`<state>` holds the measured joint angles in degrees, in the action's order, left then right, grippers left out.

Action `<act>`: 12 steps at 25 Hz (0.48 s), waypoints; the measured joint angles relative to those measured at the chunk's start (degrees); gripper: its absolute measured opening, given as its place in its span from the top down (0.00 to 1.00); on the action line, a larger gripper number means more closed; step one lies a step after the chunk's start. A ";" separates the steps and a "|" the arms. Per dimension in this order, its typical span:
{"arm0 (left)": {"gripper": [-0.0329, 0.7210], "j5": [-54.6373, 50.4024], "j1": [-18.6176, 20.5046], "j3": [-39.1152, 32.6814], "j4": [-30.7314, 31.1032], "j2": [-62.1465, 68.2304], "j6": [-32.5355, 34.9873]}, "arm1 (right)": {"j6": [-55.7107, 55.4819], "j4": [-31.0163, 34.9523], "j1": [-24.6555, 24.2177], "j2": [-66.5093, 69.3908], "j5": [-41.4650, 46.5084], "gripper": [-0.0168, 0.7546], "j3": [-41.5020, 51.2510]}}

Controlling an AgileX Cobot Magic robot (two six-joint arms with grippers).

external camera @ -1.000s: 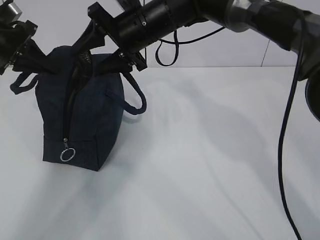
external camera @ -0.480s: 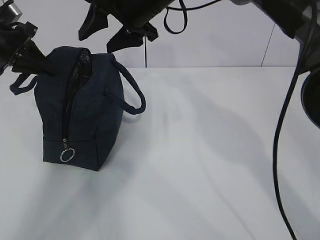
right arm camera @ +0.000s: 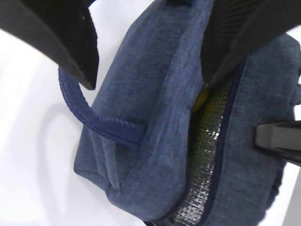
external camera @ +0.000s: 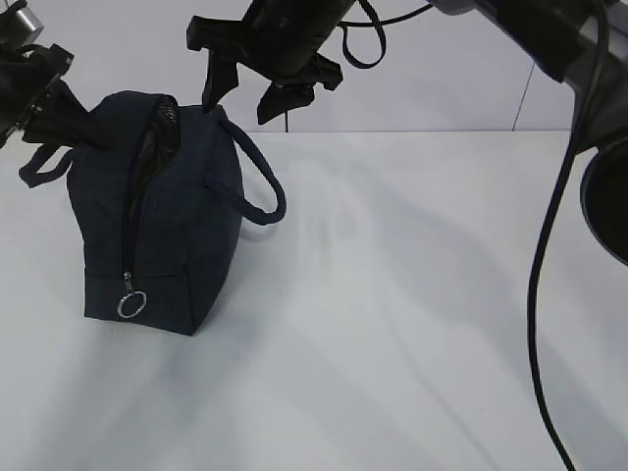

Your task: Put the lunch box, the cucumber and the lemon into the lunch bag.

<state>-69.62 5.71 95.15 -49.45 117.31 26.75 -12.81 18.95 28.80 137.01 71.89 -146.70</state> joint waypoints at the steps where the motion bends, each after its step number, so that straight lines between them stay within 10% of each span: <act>1: 0.97 0.00 0.00 0.00 0.00 0.00 0.00 | -0.13 -0.24 0.12 0.00 0.00 0.29 0.13; 12: 0.97 0.00 0.00 0.00 0.08 0.00 0.00 | -0.24 -0.84 2.81 5.14 0.00 0.29 0.22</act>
<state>-69.62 5.71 95.15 -49.38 117.31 26.75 -13.05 18.10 31.61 142.15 71.89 -146.48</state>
